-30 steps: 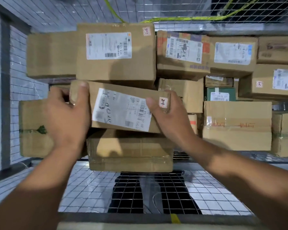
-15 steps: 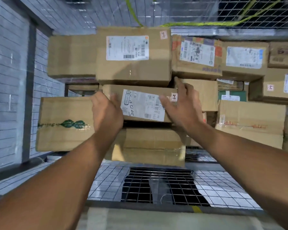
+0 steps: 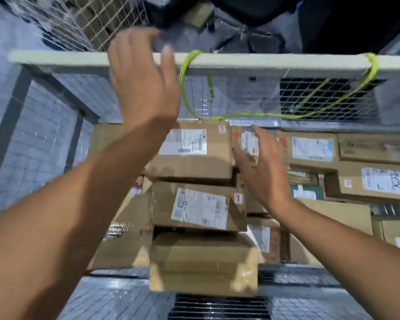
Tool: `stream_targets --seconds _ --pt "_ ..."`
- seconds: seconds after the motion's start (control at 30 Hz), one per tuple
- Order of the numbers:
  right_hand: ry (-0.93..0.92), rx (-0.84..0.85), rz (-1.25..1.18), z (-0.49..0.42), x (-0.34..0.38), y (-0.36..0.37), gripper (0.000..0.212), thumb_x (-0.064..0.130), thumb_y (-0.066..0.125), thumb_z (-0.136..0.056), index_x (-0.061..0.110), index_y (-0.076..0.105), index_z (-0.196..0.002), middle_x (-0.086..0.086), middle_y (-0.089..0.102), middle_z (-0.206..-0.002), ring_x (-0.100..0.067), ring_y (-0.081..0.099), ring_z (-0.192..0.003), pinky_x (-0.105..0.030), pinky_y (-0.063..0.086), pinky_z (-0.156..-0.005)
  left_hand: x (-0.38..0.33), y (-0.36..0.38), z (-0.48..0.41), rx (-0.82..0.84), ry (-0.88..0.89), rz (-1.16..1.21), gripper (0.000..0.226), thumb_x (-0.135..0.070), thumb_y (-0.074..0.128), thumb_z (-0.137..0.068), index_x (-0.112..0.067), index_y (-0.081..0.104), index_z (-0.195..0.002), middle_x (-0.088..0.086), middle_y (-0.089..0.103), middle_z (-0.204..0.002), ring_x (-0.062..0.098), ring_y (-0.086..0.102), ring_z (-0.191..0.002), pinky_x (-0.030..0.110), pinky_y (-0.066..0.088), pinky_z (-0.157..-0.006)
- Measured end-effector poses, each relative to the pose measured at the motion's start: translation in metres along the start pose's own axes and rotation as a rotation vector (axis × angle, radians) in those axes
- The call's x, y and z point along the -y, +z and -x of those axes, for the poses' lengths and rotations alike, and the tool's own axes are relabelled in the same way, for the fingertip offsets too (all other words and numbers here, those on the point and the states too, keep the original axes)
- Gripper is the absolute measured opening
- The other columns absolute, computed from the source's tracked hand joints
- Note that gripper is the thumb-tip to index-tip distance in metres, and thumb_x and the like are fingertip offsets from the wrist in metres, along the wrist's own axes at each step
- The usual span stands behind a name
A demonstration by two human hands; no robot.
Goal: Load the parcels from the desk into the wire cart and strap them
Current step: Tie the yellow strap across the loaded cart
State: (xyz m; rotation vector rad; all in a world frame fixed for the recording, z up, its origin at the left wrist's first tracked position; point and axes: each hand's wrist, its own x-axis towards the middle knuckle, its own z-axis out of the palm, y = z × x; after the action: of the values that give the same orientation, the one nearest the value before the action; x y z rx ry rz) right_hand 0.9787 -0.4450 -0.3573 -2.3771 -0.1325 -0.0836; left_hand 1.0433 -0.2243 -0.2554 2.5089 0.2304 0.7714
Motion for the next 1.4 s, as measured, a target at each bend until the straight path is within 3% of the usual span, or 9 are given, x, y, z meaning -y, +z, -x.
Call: stream_targets --seconds 0.13,0.3,0.47,0.63,0.73,1.03,1.13,1.27,1.4 --pt "-0.304 -0.151 0.068 -0.061 0.029 -0.026 0.058 0.038 0.056 -0.099 -0.005 0.053 -0.139 -0.022 0.056 -0.141 -0.040 0.045 -0.141 -0.045 0.030 -0.121 -0.016 0.033 -0.076 0.315 0.070 -0.287 0.053 -0.049 0.029 -0.107 -0.010 0.059 -0.128 0.016 0.064 -0.125 0.034 0.056 -0.118 0.040 0.035 -0.099" --pt "-0.231 0.056 0.425 -0.165 0.045 -0.051 0.067 0.051 0.040 -0.105 0.008 0.040 -0.156 -0.015 0.042 -0.159 -0.032 0.026 -0.155 -0.048 0.007 -0.129 -0.023 0.079 -0.090 0.781 -0.070 -0.401 0.059 -0.052 0.023 -0.109 -0.012 0.056 -0.138 0.024 0.057 -0.142 0.040 0.053 -0.132 0.044 0.038 -0.107" --pt "-0.123 0.303 0.714 -0.203 0.037 -0.045 0.083 0.074 0.010 -0.099 0.017 0.054 -0.140 -0.018 0.062 -0.133 -0.039 0.059 -0.119 -0.050 0.036 -0.105 -0.021 0.097 -0.094 0.788 -0.233 -0.386 0.038 -0.043 0.040 -0.099 -0.017 0.066 -0.104 0.017 0.066 -0.127 0.037 0.059 -0.122 0.040 0.040 -0.092" --pt "-0.079 0.385 0.604 -0.204 0.034 -0.049 0.093 0.081 0.001 -0.086 0.032 0.040 -0.155 -0.011 0.052 -0.150 -0.031 0.042 -0.143 -0.053 0.014 -0.126 -0.027 0.073 -0.093 0.594 -0.548 0.457 0.015 -0.030 0.065 -0.095 -0.018 0.068 -0.086 0.000 0.069 -0.086 0.019 0.069 -0.086 0.038 0.059 -0.084" --pt "-0.115 0.519 0.521 -0.213 0.030 -0.060 0.098 0.075 -0.007 -0.081 0.031 0.026 -0.162 -0.005 0.047 -0.155 -0.025 0.032 -0.151 -0.053 0.009 -0.126 -0.038 0.028 -0.070 0.380 -0.541 0.650 0.014 -0.022 0.060 -0.102 -0.016 0.062 -0.090 -0.013 0.061 -0.072 -0.002 0.055 -0.066 0.015 0.046 -0.066" --pt "-0.169 0.640 0.339 -0.199 0.042 -0.073 0.100 0.073 -0.005 -0.081 0.026 0.032 -0.161 -0.001 0.042 -0.155 -0.022 0.021 -0.156 -0.052 0.002 -0.127 -0.057 -0.052 0.046 0.423 -0.615 0.530 0.016 -0.023 0.053 -0.107 -0.019 0.057 -0.092 0.006 0.063 -0.078 0.019 0.061 -0.077 0.020 0.046 -0.071" --pt "-0.123 0.617 -0.002 -0.137 0.081 -0.048 0.086 0.069 0.025 -0.095 0.013 0.037 -0.159 -0.015 0.032 -0.165 -0.026 0.022 -0.155 -0.037 0.009 -0.128 -0.061 -0.057 0.085 0.394 -0.696 0.485 0.015 -0.019 0.050 -0.108 -0.025 0.052 -0.095 0.012 0.066 -0.088 0.027 0.063 -0.089 0.025 0.047 -0.082" --pt "0.356 0.562 -0.329 -0.060 0.135 -0.010 0.095 0.051 0.071 -0.091 0.009 0.022 -0.161 -0.015 0.032 -0.159 -0.016 0.033 -0.140 -0.009 0.020 -0.104 -0.055 -0.078 0.128 0.231 -0.681 0.414 0.008 -0.017 0.046 -0.109 -0.021 0.050 -0.104 -0.013 0.060 -0.085 0.004 0.056 -0.073 0.019 0.040 -0.066" --pt "0.728 0.771 -0.620 -0.034 0.158 0.019 0.087 0.018 0.064 -0.097 0.018 0.009 -0.163 -0.016 0.057 -0.132 -0.027 0.066 -0.101 -0.032 0.058 -0.077 -0.039 -0.106 0.159 0.345 -0.612 0.194 0.012 -0.005 0.049 -0.106 -0.001 0.059 -0.112 0.002 0.063 -0.097 0.006 0.058 -0.087 0.022 0.047 -0.078"
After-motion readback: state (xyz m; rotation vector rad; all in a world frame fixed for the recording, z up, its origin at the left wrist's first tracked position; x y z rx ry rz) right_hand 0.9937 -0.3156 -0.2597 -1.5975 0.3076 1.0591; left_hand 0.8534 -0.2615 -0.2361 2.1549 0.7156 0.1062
